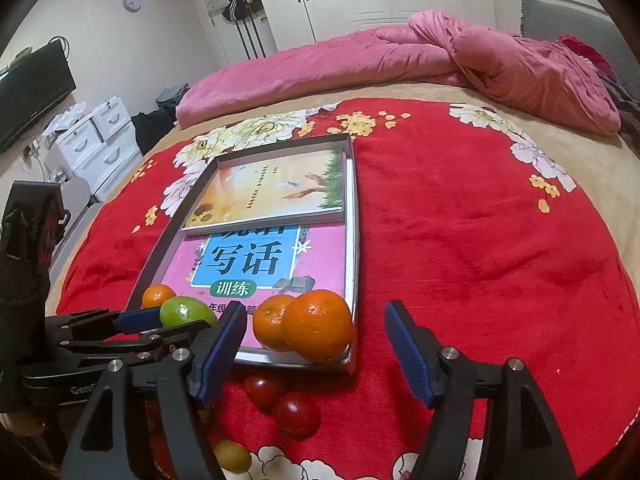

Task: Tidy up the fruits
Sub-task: 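Lower the green fruit with the left gripper while the right lowers the tangerine, then open both, then withdraw both open grippers back from the tray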

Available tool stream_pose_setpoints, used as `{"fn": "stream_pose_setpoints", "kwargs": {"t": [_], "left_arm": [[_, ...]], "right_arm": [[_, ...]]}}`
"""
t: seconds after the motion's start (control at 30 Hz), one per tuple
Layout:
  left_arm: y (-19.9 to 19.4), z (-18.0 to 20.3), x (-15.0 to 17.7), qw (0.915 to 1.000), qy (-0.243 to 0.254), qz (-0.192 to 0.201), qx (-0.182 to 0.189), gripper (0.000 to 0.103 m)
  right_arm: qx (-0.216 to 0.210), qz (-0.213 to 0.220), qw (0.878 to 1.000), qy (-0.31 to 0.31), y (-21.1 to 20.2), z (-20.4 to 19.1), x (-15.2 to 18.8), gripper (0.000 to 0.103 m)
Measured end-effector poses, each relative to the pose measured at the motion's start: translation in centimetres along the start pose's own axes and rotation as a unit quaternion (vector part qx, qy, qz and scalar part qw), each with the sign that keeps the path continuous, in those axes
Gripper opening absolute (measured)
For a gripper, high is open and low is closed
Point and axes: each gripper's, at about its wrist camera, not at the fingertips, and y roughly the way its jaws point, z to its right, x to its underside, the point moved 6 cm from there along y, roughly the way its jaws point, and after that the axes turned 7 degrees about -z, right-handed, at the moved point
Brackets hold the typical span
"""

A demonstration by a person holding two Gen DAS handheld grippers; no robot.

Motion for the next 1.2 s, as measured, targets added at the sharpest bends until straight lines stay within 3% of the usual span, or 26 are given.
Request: {"fn": "stream_pose_setpoints", "kwargs": {"t": [0.83, 0.9, 0.93, 1.2], "left_arm": [[-3.1, 0.3, 0.4, 0.9997, 0.001, 0.025, 0.007, 0.066], [-3.7, 0.4, 0.4, 0.9995, 0.002, 0.030, 0.010, 0.070], [-4.0, 0.4, 0.4, 0.9994, 0.001, 0.033, 0.011, 0.077], [-6.4, -0.3, 0.1, 0.9984, -0.009, 0.054, 0.015, 0.077]], "right_arm": [[0.002, 0.011, 1.000, 0.008, -1.3, 0.4, 0.4, 0.081], [0.000, 0.013, 1.000, 0.006, -1.5, 0.3, 0.4, 0.083], [-0.001, 0.014, 1.000, 0.006, -1.6, 0.2, 0.3, 0.084], [-0.007, 0.027, 1.000, 0.007, -2.6, 0.0, 0.0, 0.090]]}}
